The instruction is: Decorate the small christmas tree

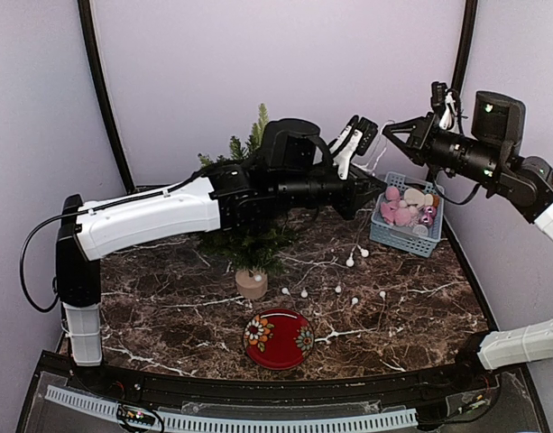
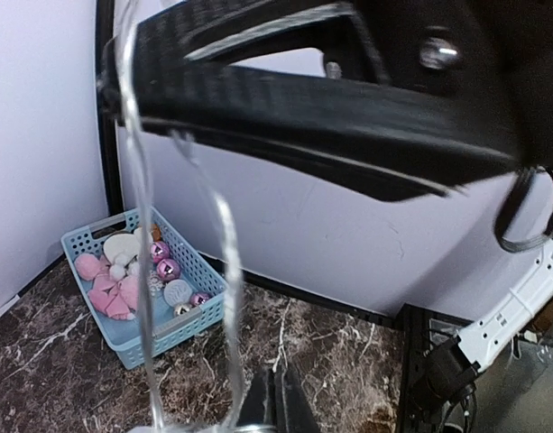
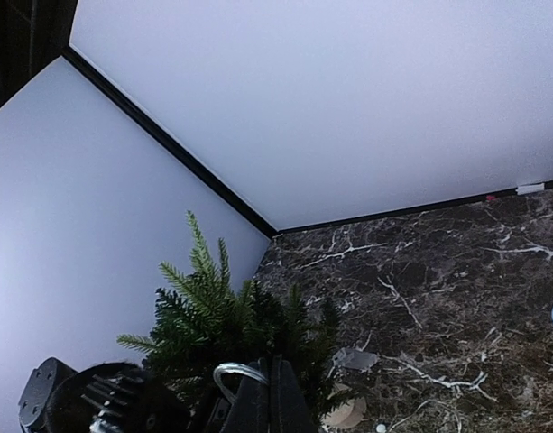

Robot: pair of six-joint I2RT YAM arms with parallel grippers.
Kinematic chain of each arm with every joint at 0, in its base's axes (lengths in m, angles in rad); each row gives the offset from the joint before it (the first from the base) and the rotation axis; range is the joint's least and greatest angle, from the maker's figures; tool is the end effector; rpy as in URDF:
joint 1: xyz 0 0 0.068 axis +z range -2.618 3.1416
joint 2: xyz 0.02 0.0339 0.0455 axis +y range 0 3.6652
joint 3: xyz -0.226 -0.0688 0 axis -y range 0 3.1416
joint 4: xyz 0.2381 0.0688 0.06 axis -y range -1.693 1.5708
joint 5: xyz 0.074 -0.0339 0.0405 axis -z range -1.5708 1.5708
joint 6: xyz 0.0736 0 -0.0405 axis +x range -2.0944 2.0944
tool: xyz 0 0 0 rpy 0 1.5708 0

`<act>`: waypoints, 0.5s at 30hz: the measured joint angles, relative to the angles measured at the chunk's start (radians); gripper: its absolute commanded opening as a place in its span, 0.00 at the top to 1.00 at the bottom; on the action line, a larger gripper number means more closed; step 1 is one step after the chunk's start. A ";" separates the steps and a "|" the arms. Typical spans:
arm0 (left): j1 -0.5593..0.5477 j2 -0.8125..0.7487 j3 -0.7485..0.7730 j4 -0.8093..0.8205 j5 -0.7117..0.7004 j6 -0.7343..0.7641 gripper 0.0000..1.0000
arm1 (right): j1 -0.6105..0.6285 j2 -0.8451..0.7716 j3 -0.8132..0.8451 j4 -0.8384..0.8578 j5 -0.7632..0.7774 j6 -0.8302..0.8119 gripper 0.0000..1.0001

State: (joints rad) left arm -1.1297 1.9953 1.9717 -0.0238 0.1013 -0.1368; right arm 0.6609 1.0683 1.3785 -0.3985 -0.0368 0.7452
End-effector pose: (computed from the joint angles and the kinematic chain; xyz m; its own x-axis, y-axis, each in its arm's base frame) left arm 0.2066 -0.4549 0.3668 -0.1486 -0.0030 -0.9889 0.9312 0.3361 -0.1410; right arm 0.2088 0.1658 0.4284 -0.4868 0.4799 -0.7299 -0.4249 0.6000 0.6779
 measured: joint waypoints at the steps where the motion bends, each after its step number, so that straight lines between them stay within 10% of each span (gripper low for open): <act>1: 0.000 -0.008 -0.008 -0.004 0.020 0.011 1.00 | 0.000 -0.003 -0.006 -0.003 0.031 -0.003 1.00; 15: 0.027 -0.157 -0.082 -0.259 0.198 0.101 1.00 | 0.047 -0.107 -0.231 0.037 0.275 0.030 0.91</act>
State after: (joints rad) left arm -1.1030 1.8381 1.8893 -0.2832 0.2993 -0.0360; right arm 0.7074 0.9611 1.1473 -0.3614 0.2386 0.7750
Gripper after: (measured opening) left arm 0.010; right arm 0.065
